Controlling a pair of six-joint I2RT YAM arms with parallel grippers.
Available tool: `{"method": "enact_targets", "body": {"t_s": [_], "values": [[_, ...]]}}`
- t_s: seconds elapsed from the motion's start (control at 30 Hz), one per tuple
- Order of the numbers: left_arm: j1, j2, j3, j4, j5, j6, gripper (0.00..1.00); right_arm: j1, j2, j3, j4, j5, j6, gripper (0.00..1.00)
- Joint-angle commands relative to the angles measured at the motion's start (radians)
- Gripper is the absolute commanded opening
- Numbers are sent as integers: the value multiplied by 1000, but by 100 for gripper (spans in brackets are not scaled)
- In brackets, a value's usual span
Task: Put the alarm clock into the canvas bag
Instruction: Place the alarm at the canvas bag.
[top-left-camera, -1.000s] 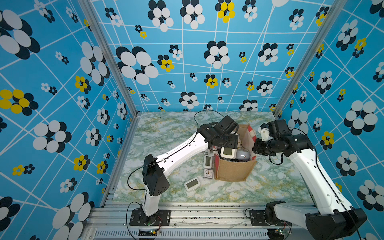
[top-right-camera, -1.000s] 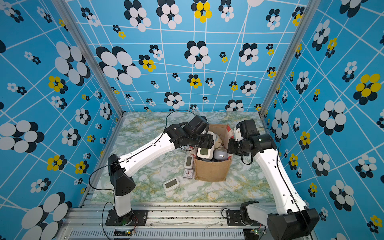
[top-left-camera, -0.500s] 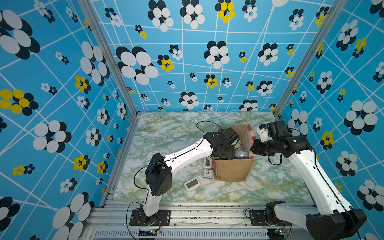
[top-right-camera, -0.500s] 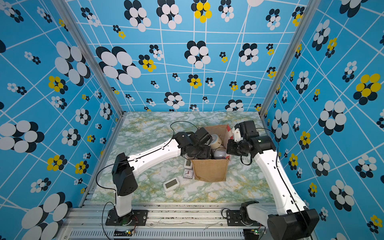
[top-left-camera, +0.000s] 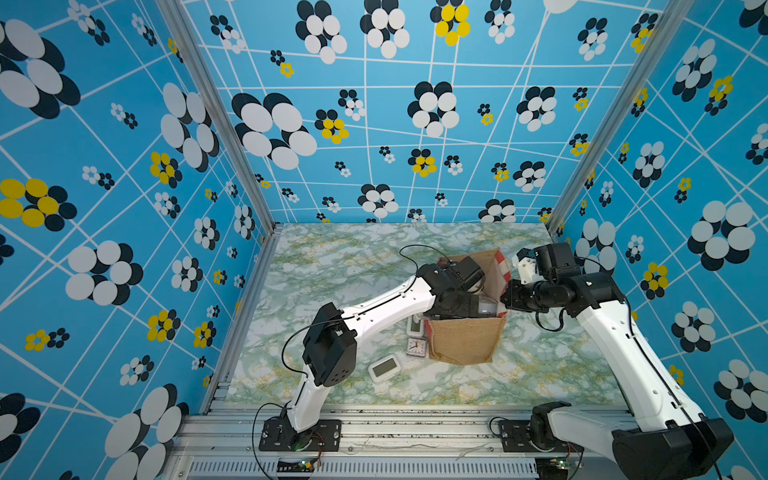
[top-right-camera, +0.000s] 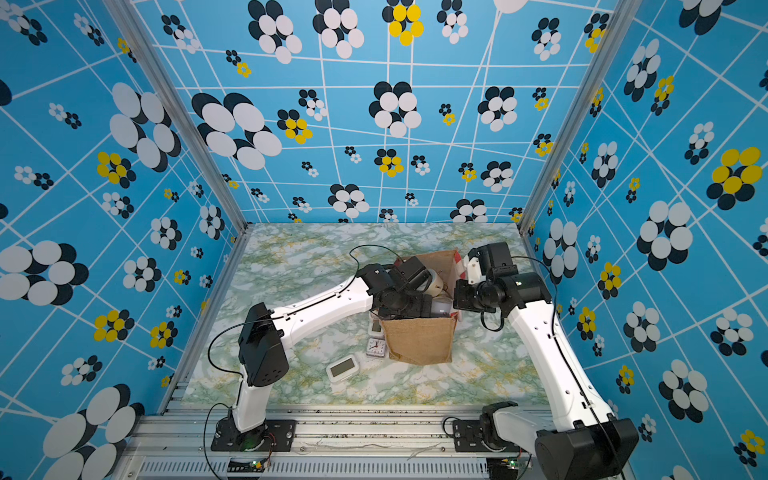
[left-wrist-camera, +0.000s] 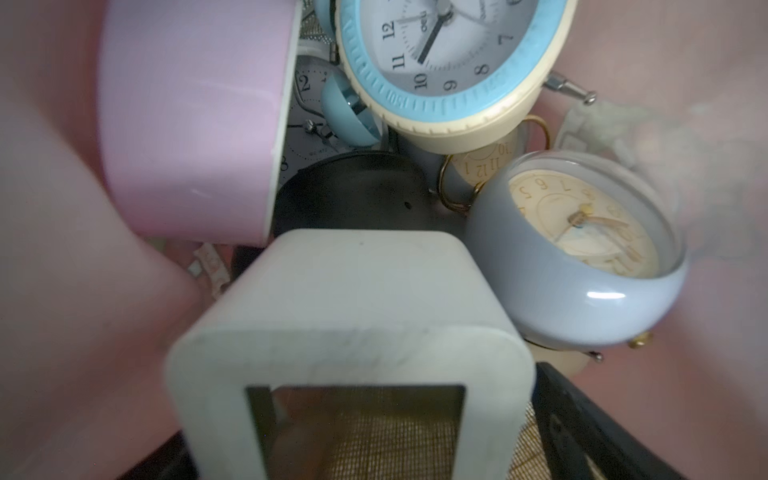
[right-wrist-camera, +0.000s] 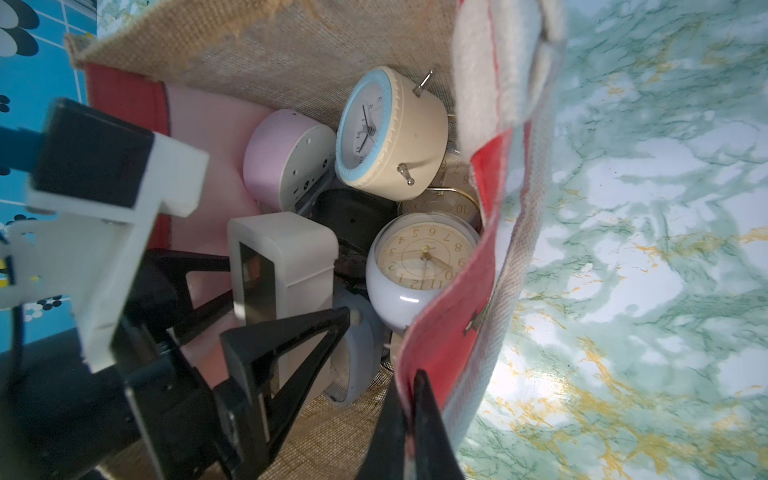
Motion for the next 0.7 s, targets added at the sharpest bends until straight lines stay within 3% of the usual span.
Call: {"method": "enact_targets", "body": {"t_s": [0.0,0.37,0.53,0.67], "values": [[1,-63,73,-76,9,17,99,3,-13,-15,-45,-3,-11,8],[31,-171,143,-162,-20,62,98,4,-12,1,-58,37,2,18],[68,-268,53,-209,-90,72,92,4,-8,10,-61,49,15,19],[123,-338,-77,-187,-68,67,83,4,1,13,-62,52,24,20]]}}
